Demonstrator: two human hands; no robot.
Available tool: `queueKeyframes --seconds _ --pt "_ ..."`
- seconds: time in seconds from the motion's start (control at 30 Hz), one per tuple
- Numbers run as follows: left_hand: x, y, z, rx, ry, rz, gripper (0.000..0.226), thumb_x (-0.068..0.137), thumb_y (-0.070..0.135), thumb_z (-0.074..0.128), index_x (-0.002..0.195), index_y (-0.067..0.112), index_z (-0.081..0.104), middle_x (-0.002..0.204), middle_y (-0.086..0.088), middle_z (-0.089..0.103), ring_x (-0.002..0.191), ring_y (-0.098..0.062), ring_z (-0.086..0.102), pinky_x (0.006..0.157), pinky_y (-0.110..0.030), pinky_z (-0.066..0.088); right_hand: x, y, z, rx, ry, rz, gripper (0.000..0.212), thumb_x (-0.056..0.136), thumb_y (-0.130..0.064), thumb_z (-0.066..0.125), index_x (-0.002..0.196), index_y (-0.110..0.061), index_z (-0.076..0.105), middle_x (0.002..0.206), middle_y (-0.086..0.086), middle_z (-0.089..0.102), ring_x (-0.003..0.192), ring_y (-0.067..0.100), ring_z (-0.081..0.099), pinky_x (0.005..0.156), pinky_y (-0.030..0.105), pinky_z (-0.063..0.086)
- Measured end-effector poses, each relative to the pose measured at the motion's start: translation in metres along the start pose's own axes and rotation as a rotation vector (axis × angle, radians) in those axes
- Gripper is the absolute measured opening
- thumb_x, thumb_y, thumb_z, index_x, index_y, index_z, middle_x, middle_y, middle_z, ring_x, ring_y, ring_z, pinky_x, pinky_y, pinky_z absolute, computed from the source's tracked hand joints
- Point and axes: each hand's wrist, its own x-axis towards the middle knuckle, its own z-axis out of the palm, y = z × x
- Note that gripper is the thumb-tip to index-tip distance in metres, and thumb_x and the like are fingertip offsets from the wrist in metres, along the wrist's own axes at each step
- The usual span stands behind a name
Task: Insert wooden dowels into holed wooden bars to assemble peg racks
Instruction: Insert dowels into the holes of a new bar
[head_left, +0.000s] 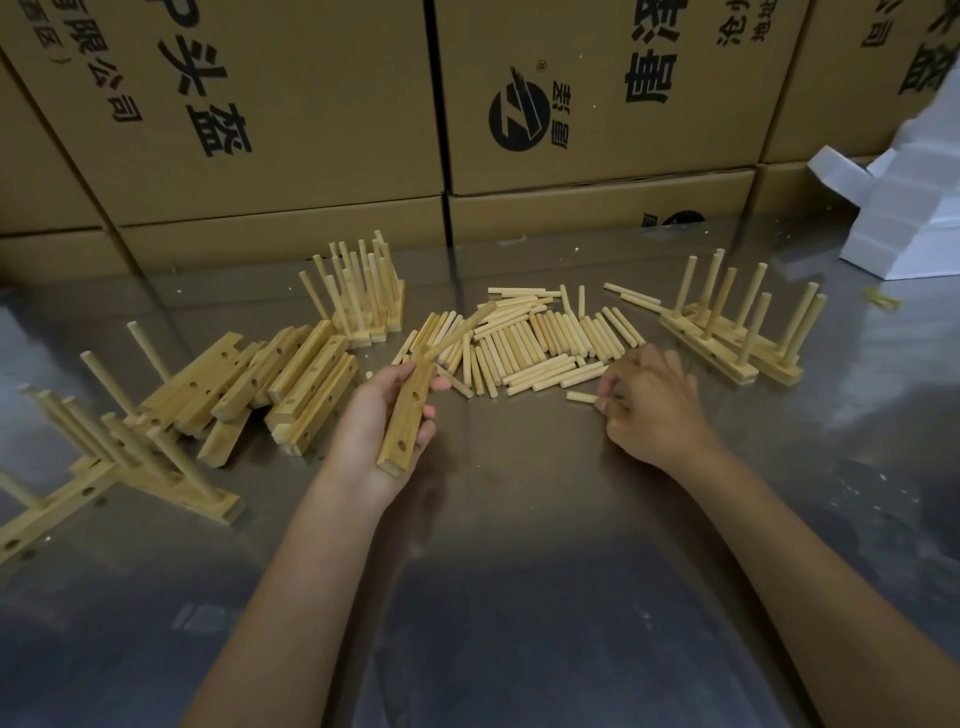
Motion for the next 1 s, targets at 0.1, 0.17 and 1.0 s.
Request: queueKeyframes --seconds 0.1,0.17,1.0 --pt "0.000 -0.002 0.001 0.003 0.026 -0.005 0.033 0.102 0.028 0.053 0.122 0.005 0.063 0.074 -0.006 0.062 0.053 -0.010 0.051 0.038 -0.018 0.041 -0.012 -0.020 -0.004 0.163 -0.122 -0.109 0.008 0.094 -0.019 0.058 0.093 -0.026 0.055 0.093 -0.008 0.054 0.097 0.015 0.050 0.081 0.033 0.039" --pt "0.000 -0.003 0.003 0.052 0.070 -0.010 0.029 0.099 0.032 0.058 0.116 0.009 0.064 0.071 -0.004 0.058 0.053 -0.011 0.051 0.039 -0.019 0.041 -0.026 -0.045 -0.003 0.386 -0.173 -0.227 0.010 0.096 -0.018 0.056 0.096 -0.028 0.053 0.087 -0.009 0.060 0.081 0.012 0.057 0.071 0.033 0.046" --pt "-0.011 -0.023 0.030 0.496 0.029 0.256 0.029 0.101 0.038 0.056 0.119 0.022 0.072 0.078 0.012 0.062 0.067 -0.011 0.050 0.048 -0.021 0.041 -0.048 -0.077 -0.004 0.341 0.236 -0.483 0.019 0.089 -0.008 0.063 0.101 -0.016 0.076 0.070 -0.012 0.052 0.057 0.008 0.046 0.051 0.023 0.034"
